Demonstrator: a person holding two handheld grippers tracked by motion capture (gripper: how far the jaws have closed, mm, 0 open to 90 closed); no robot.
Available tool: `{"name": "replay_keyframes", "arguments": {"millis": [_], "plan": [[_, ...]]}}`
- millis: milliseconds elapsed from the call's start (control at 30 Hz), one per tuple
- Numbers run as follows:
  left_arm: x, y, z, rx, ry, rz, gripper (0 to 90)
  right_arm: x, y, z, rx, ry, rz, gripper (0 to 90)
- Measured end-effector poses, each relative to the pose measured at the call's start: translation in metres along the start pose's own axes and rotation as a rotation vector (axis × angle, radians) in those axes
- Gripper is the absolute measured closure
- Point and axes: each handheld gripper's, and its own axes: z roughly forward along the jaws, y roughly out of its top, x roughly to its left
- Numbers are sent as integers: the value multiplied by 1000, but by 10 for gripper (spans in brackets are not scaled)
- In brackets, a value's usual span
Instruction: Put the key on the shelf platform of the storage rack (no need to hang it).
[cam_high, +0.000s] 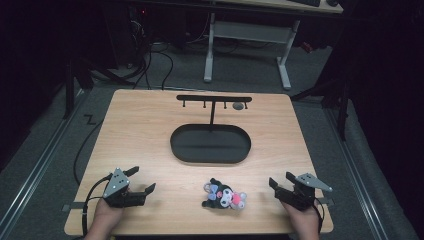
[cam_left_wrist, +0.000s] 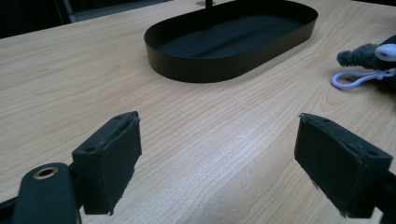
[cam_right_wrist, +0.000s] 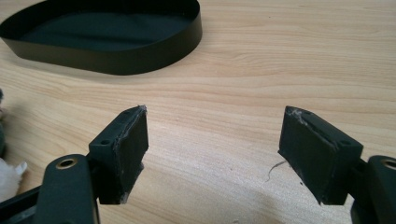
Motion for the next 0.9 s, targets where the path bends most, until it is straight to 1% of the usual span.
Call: {"name": "replay_keyframes", "arguments": {"millis": [67, 233, 267, 433, 500, 533, 567, 600, 767, 833, 900], "plan": [[1, 0, 0, -4, -1, -5, 153, 2, -1, 0, -1, -4, -19, 237], [2, 0, -2, 10, 0, -10, 153, 8, 1, 1, -8, -6, -49, 221], [3, 0, -4, 13, -5, -21, 152, 8, 2, 2, -11, -6, -51, 220], [5, -1, -8, 11, 4, -40, 152, 6, 4, 4, -14, -11, -44, 218], [8, 0, -8, 19, 19, -61, 152, 4, 4, 5, -16, -13, -40, 209], [8, 0, -8, 19, 19, -61, 152, 4, 4, 6, -19, -13, -39, 208], [10, 1, -8, 28, 34, -72, 153, 4, 4, 6, -20, -14, -37, 206], [10, 1, -8, 25, 38, -74, 154, 4, 4, 6, -19, -10, -34, 200], [9, 4, -9, 10, 59, -58, 154, 2, 4, 6, -23, 1, -33, 183], [9, 4, -9, -1, 55, -55, 154, 2, 4, 5, -31, -5, -35, 182], [9, 3, -8, 4, 54, -51, 154, 2, 4, 5, -35, -7, -35, 181]]}}
